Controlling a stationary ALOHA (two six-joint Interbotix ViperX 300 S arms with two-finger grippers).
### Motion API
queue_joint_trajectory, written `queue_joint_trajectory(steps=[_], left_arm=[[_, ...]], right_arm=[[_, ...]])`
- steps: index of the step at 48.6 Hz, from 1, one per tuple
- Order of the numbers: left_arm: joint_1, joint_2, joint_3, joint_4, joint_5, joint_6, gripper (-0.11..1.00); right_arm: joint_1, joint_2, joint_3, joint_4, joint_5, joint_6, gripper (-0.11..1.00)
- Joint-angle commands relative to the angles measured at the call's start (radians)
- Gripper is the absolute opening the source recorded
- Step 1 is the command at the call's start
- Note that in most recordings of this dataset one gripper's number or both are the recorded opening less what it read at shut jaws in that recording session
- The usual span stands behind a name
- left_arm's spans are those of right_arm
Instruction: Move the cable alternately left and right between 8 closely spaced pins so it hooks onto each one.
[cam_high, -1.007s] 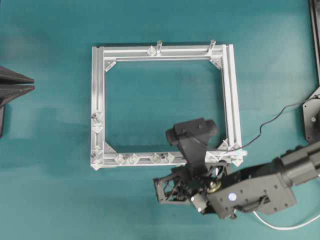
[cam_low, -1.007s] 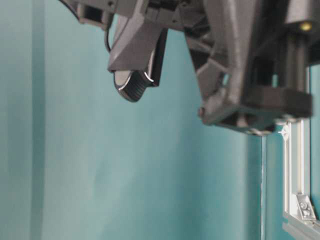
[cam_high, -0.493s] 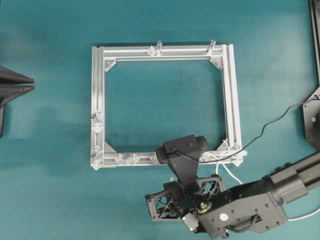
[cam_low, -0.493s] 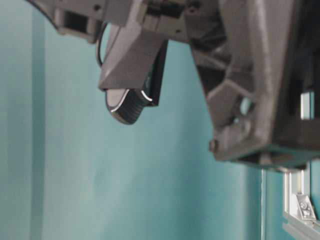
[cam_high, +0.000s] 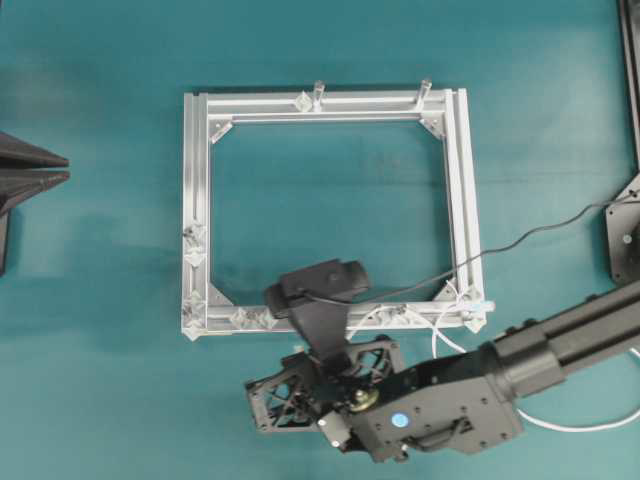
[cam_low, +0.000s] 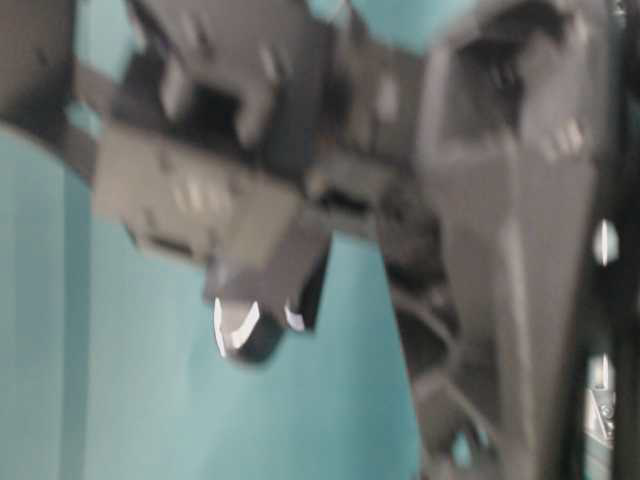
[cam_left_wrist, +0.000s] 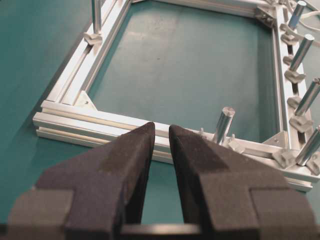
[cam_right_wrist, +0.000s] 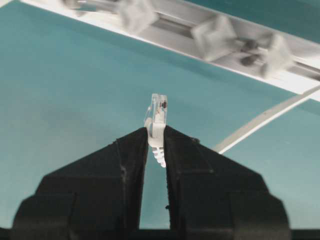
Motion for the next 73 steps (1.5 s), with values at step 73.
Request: queue_joint_trajectory(steps=[73], left_arm=[[-0.002, 0.008, -0.009, 0.003, -0.009, -0.008, 0.24]], right_arm=[[-0.126, 0.003, -0.026, -0.009, 0.002, -0.075, 0.13]])
